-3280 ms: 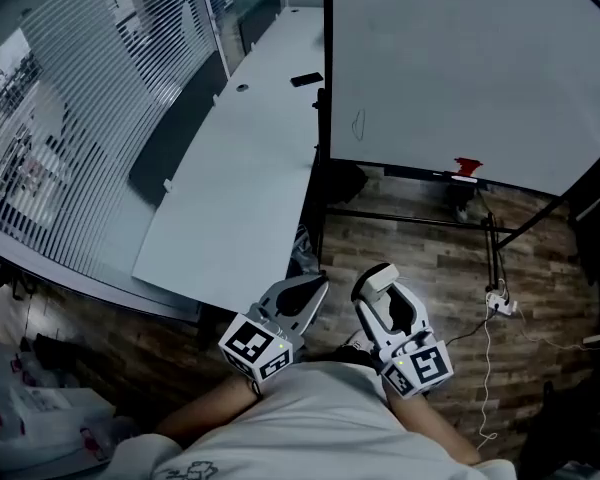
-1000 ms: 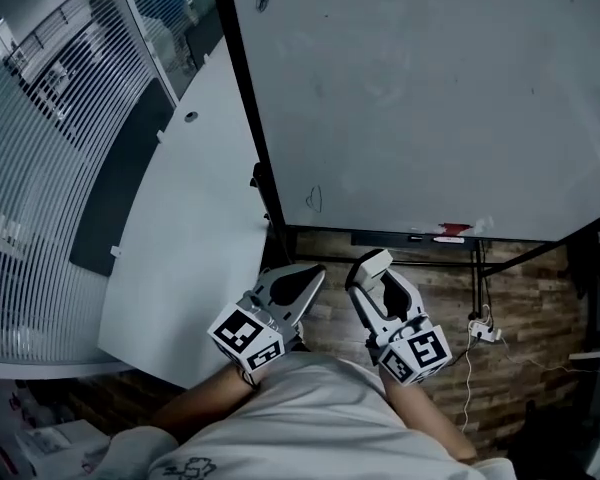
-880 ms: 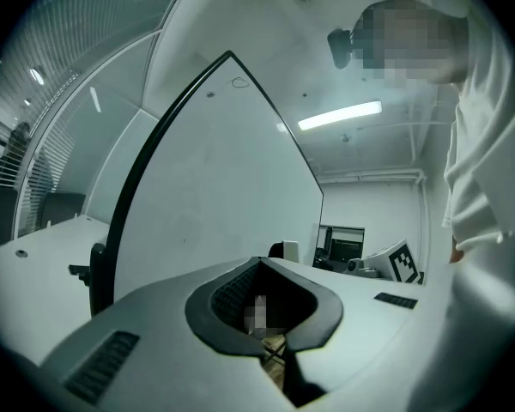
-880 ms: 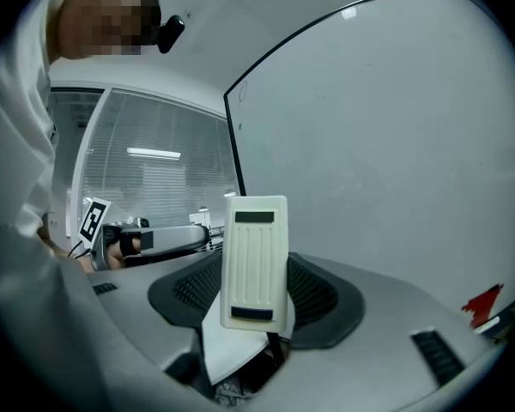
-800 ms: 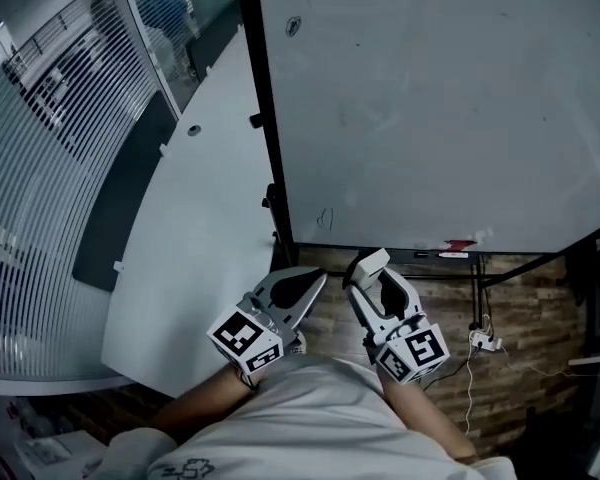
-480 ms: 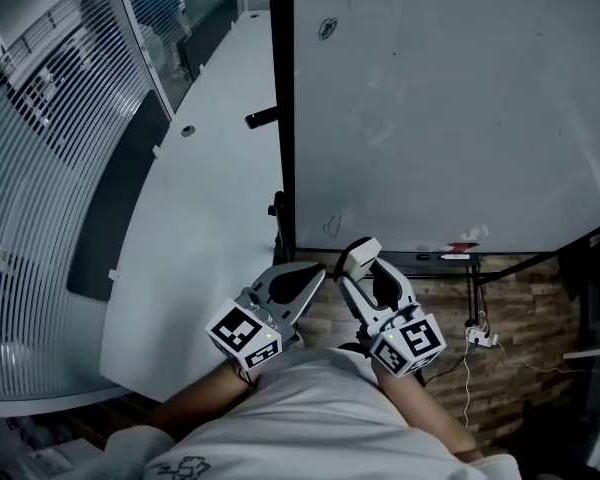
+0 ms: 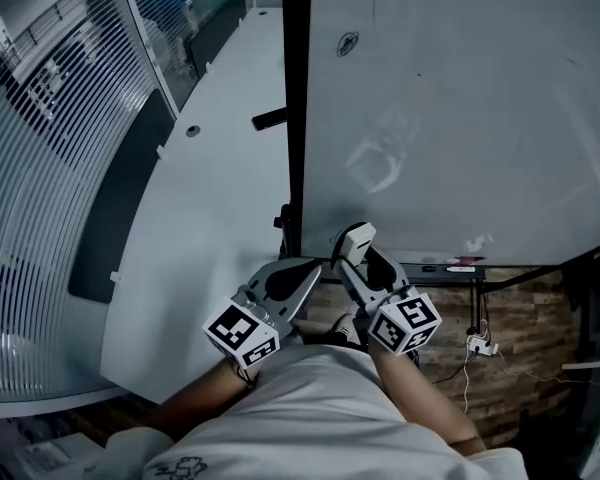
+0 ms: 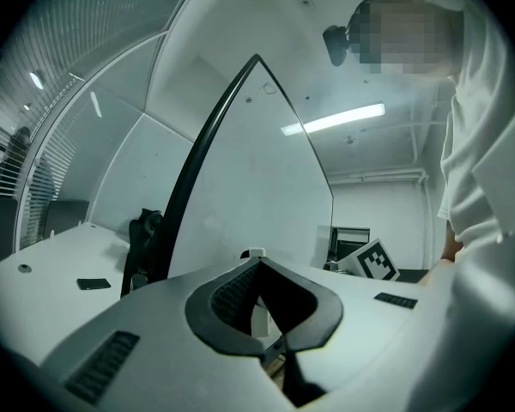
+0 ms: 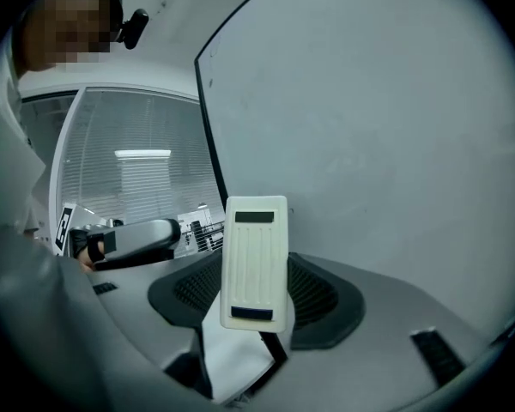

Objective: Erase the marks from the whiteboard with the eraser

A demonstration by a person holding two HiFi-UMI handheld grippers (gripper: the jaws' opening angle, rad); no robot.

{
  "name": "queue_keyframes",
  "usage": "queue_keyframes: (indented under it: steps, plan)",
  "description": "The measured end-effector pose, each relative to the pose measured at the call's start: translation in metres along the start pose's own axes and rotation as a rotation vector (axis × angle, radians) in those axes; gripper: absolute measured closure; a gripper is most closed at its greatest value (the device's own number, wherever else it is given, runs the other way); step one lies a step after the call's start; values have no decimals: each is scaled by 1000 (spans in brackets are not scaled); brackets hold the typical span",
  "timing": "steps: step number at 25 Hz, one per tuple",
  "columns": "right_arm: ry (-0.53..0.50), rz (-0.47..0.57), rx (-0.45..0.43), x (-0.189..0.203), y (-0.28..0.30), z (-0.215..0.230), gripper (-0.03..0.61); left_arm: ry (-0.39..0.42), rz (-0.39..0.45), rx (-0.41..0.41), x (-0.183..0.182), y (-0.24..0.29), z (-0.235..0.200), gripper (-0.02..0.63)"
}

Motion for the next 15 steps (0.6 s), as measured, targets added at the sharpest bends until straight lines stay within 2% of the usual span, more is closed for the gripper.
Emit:
queue_keyframes:
  steps: [11, 15]
  plan:
    - [83, -103, -14, 28, 41, 21, 335, -15, -18, -42, 5, 10, -23, 607]
    - [201, -95, -22, 30, 48, 23, 336, -28, -31, -54, 10, 9, -29, 607]
Point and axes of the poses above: the fingertips, and each gripper's own axes: y forward along the fingers, z to its right, x out of its underside, the point moved 5 cm from there along -y, backward along the fingers, and after that the axes turned 4 degrees about x, right-handed, at the moved point
